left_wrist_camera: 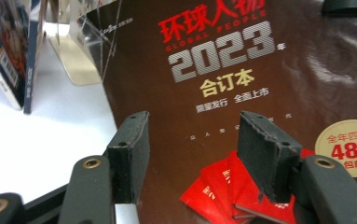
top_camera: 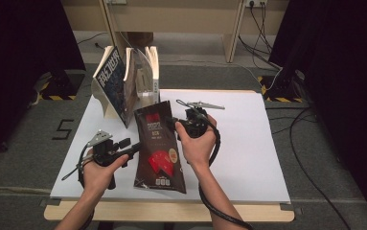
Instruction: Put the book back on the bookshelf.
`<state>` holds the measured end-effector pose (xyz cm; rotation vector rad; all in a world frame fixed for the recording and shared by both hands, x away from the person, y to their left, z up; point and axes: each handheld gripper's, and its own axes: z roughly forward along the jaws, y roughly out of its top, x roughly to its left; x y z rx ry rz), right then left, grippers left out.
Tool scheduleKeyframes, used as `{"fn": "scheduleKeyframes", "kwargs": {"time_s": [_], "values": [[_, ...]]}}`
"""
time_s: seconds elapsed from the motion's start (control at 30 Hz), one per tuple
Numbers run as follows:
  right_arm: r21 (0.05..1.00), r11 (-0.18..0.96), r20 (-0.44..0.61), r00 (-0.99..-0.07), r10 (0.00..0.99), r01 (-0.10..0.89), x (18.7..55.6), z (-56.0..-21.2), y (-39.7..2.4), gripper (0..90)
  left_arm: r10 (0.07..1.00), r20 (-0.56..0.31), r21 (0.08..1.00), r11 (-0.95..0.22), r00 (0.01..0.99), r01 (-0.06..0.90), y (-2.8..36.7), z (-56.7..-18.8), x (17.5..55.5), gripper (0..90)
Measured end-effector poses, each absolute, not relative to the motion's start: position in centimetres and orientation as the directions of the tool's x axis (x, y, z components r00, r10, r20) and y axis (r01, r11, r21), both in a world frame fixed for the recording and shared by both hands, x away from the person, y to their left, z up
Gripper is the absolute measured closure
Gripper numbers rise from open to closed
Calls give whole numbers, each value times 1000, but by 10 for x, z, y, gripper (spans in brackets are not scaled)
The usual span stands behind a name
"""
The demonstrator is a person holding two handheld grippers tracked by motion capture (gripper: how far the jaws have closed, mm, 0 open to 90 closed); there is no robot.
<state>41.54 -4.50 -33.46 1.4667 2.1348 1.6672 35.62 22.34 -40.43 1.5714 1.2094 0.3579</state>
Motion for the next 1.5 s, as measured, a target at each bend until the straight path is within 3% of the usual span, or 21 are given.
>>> {"fn": "scheduleKeyframes", "kwargs": {"time_s": [1.1, 1.5], "values": [[811, -63, 452, -555, 699, 581, 429, -311, -25, 866, 807, -286, 892, 28, 517, 451, 190, -363, 367, 403], [817, -33, 423, -561, 712, 575, 430, -312, -12, 863, 780, -328, 885, 57, 532, 462, 174, -348, 369, 352]]}}
